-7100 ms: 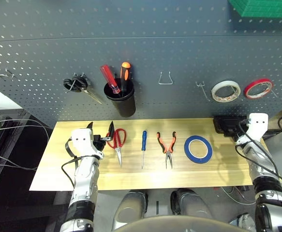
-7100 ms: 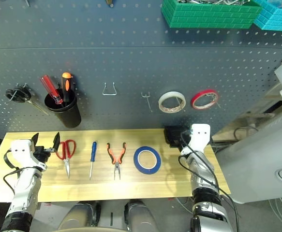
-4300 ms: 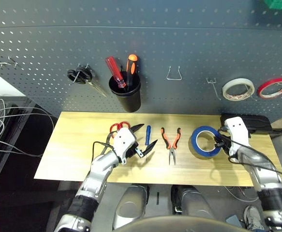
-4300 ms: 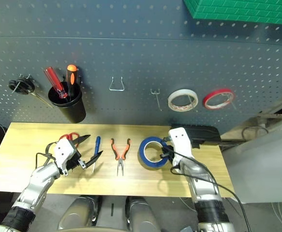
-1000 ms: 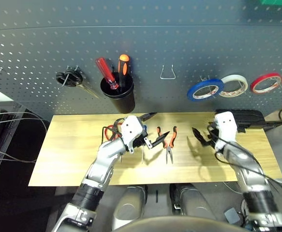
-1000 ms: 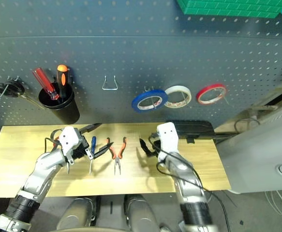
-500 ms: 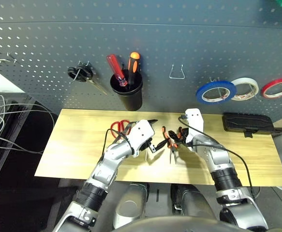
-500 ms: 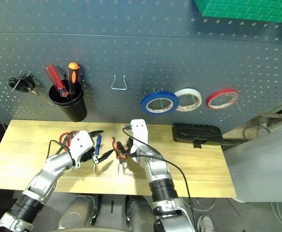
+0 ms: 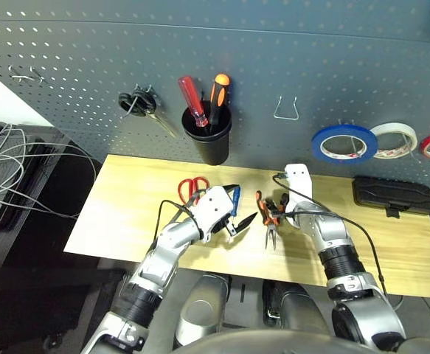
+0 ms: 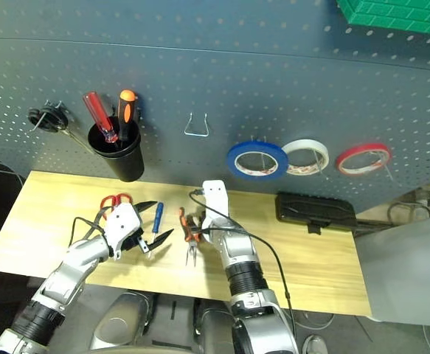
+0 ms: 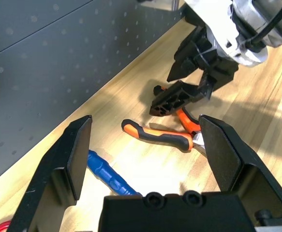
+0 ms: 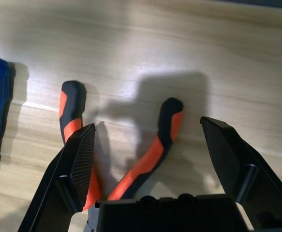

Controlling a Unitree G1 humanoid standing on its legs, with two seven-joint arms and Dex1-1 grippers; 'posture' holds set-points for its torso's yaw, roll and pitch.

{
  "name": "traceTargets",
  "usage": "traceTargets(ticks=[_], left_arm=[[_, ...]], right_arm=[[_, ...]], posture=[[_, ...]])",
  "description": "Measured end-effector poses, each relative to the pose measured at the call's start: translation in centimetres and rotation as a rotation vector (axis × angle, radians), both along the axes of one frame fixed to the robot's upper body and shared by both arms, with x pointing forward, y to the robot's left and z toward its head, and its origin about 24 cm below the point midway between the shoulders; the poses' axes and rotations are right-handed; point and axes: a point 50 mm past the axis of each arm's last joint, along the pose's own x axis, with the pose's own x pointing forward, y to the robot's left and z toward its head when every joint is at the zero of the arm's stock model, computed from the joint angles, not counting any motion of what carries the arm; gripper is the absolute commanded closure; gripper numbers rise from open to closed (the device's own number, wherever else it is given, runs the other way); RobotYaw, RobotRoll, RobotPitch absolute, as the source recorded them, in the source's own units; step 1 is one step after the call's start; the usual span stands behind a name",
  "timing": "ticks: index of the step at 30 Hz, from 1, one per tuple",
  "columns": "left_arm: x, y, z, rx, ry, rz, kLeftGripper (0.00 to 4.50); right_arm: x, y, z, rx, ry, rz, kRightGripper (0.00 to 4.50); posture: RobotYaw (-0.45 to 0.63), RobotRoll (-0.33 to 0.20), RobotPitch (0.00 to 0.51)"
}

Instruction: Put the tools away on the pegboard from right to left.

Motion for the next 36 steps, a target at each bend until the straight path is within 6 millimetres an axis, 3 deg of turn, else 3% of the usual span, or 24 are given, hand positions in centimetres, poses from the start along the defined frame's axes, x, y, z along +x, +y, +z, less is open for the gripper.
traceTargets(ticks=[15,19,28,36], left_arm=[[0.0,-0.1,0.2,-0.020,-0.006,-0.021,0.00],[0.0,-0.1,0.2,-0.021,-0.006,-0.025,0.00],[0.0,-0.1,0.3,-0.019,-0.009,-0.031,0.00],[0.0,0.4,0.7,-0.054,-0.035,-0.016,0.00]], right_arm=[[-0.9,0.1,-1.0,0.038,0.131,-0.160,0.03],[0.0,0.4,-1.0,0.039,0.138,-0.179,0.99],[1.2,0.3,-1.1,0.043,0.120,-0.181,4.12],[-0.5,0.0,-1.4,0.020,0.087,0.038,4.21]], posture=[[0.17,0.000,0.239],[0.17,0.000,0.236],[0.18,0.000,0.218],[0.17,0.000,0.200]])
